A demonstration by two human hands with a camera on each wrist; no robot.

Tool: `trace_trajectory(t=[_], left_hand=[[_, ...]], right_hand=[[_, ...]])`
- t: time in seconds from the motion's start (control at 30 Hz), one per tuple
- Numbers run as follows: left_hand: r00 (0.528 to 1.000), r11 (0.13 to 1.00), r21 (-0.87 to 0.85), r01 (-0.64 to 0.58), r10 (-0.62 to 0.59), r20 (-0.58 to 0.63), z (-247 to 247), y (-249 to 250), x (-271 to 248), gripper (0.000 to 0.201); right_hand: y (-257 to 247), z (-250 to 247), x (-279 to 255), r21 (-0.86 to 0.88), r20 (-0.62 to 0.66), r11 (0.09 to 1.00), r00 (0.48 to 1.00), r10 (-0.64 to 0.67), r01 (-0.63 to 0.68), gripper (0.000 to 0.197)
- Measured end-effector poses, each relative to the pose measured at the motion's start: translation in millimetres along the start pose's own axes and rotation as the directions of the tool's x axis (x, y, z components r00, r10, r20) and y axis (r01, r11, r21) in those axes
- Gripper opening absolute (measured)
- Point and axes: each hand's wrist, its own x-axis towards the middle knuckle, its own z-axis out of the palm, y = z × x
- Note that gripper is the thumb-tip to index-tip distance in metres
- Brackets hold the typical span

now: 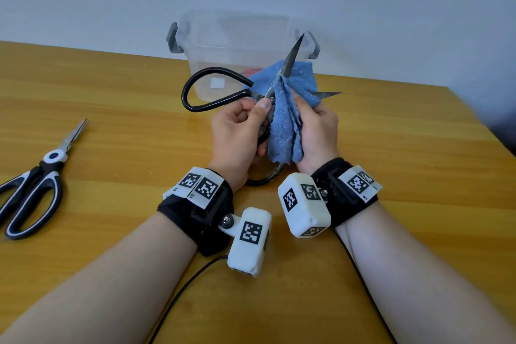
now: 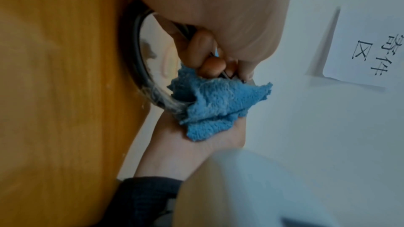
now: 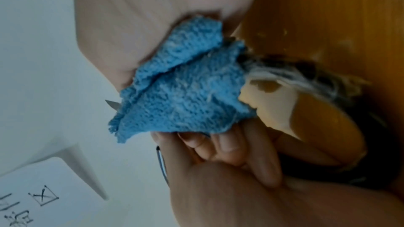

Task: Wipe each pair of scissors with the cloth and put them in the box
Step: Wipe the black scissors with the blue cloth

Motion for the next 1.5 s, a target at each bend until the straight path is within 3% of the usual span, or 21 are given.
trace_trajectory(t=[0.17,0.7,0.83,0.93,1.0,1.07,1.13,1.33,1.5], left_hand=[[0.999,0.999,-0.003,0.033,-0.033,-0.007,-0.8,1.0,1.2,0.024],[0.999,0.998,0.057,0.028,-0.026,-0.037,-2.0,-2.2,4.3,0.029],[0.999,0.996,0.087,0.034,-0.032,-0.026,-1.7,0.1,2.8,0.025],[0.995,0.997,0.033,0.07,-0.067,-0.077,-5.0,3.7,4.4,0.026],[0.988,0.994,-0.006,0.106,-0.105,-0.117,-9.0,5.2,6.7,0.026],[0.989,0.994,0.018,0.112,-0.11,-0.097,-10.6,5.7,7.8,0.026],[0.994,0.994,0.056,0.098,-0.095,-0.048,-9.7,4.8,6.8,0.026],[0.993,0.994,0.033,0.102,-0.1,-0.06,-9.5,9.3,5.0,0.027],[0.987,0.997,-0.043,0.068,-0.074,-0.143,-9.7,13.0,4.8,0.022]], right_hand=[[0.0,-7.3,9.8,0.041,-0.102,0.999,0.995,-0.023,0.027,0.016],[-2.0,-16.7,17.1,0.181,-0.184,0.983,0.983,-0.004,0.038,0.015],[0.4,-22.9,23.9,0.109,-0.236,0.993,0.972,-0.015,0.042,0.017],[-1.9,-42.9,33.3,0.183,-0.252,0.983,0.965,0.07,-0.024,0.022],[-6.4,-60.2,41.7,0.272,-0.284,0.962,0.958,0.041,0.04,0.037],[-11.4,-67.8,48.0,0.275,-0.232,0.961,0.972,0.035,0.031,0.066],[-13.5,-64.5,48.5,0.233,-0.099,0.971,0.992,0.079,-0.054,0.08],[-10.6,-48.9,40.9,0.103,0.171,0.975,0.969,0.177,-0.197,0.06],[-13.0,-45.4,34.6,-0.082,0.247,0.982,0.951,0.185,-0.17,0.017]])
